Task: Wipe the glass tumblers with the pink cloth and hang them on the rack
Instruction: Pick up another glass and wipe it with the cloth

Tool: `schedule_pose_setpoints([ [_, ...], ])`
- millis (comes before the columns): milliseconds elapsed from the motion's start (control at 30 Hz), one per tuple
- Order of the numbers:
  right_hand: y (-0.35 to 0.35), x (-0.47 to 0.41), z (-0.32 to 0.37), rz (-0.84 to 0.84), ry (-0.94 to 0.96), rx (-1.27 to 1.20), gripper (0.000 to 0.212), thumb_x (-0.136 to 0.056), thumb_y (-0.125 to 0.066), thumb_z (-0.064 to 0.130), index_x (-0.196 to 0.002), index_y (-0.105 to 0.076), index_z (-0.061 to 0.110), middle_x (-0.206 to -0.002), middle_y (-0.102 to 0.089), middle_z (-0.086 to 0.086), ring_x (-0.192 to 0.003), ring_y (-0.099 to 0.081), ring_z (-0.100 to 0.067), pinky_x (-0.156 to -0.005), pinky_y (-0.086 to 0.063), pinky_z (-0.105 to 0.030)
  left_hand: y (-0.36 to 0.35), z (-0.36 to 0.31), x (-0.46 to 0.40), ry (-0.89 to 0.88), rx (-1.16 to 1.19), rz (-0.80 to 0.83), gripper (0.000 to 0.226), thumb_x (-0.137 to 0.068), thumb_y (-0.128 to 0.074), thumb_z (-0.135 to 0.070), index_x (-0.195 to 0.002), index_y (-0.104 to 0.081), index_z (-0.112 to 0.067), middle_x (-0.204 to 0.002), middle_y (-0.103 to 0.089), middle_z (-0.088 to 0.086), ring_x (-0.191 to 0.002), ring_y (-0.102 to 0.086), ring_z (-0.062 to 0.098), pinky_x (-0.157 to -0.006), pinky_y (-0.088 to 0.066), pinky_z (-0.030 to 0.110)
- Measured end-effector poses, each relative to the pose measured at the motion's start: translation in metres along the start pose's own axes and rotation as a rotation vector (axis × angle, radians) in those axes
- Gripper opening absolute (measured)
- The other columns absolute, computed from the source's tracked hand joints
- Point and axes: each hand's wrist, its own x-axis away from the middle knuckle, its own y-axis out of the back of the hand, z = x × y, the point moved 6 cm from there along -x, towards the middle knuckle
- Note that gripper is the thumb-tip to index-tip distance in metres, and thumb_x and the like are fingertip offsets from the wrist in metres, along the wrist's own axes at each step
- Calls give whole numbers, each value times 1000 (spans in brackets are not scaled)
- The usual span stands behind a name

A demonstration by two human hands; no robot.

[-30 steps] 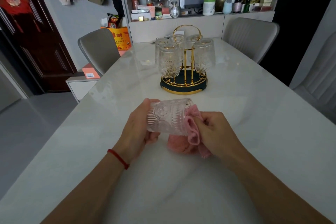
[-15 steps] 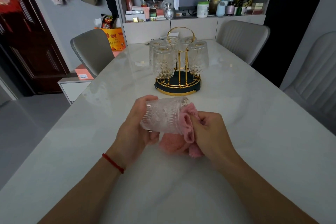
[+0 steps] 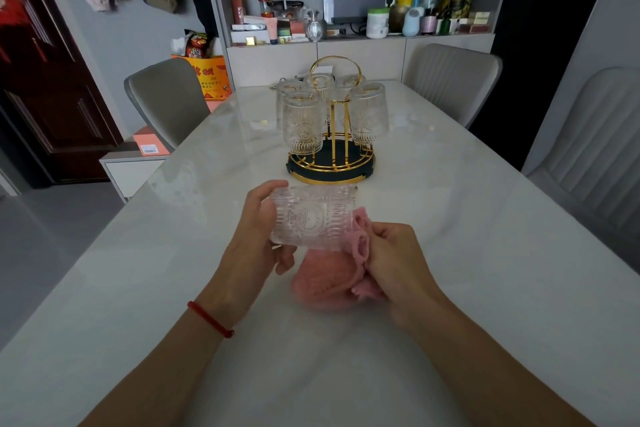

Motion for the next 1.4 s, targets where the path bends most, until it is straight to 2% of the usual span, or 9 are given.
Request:
schedule_pose_setpoints([
  [133,-7,1,3,60,61,37,48,-105,-60,33,-73,-75,1,-62,-69,-17,-44,-67,-21,-44,-57,-30,8,-5,-3,-37,-182,-131,35,-116,-22,-36,-112,-55,-25,-71,-41,7,-54,-33,12,-46,-32,25],
  [233,-4,-2,9,52,174,127,34,-104,-62,29,-87,-79,5,-82,-77,-21,-72,-77,-35,-58,-65,-50,13,-2,-3,118,-117,-158,37,-112,-31,-33,-97,-62,-18,-60,-39,4,-48,-27,12,-45,-23,22],
  [367,-1,2,14,18,227,146,32,-104,-62,26,-88,-77,3,-81,-73,-25,-69,-76,-37,-50,-61,-56,7,4,-1,350,-47,-70,47,-104,-34,-40,-66,-54,-19,-58,-48,14,-44,-30,19,-46,-25,21],
  [533,-4,4,6,-48,110,70,40,-105,-60,33,-88,-76,2,-68,-68,-24,-56,-69,-44,-43,-61,-42,-2,0,5,146,263,-38,30,-110,-34,-32,-122,-58,-18,-79,-55,14,-49,-42,23,-49,-34,27],
  [733,-8,7,14,51,306,166,28,-101,-66,30,-88,-79,8,-77,-76,-17,-71,-77,-30,-53,-63,-52,11,4,4,259,71,-259,37,-102,-40,-27,-79,-69,-26,-51,-41,6,-38,-30,16,-51,-20,24],
  [867,-5,5,18,22,396,250,30,-100,-68,26,-90,-77,-1,-77,-75,-20,-73,-76,-30,-56,-64,-47,10,16,13,566,102,-33,43,-103,-39,-48,-89,-58,-13,-48,-40,6,-34,-34,18,-42,-24,15],
  [1033,2,-2,7,-39,217,92,35,-101,-67,27,-87,-75,-4,-80,-69,-34,-67,-74,-44,-54,-61,-59,-6,2,9,300,325,12,34,-108,-37,-42,-117,-61,-19,-69,-55,13,-46,-45,25,-45,-36,25],
  [1200,-5,2,12,81,233,141,23,-98,-72,26,-86,-82,10,-72,-77,-15,-67,-77,-31,-54,-64,-49,8,-1,4,253,64,-218,41,-105,-37,-39,-78,-67,-31,-56,-45,7,-40,-32,18,-46,-24,18],
  [1400,0,4,19,60,414,151,13,-98,-72,20,-96,-82,14,-80,-79,-9,-75,-79,-23,-60,-66,-48,9,16,13,489,58,7,55,-107,-32,-53,-84,-59,-10,-62,-53,20,-38,-35,20,-39,-28,17],
])
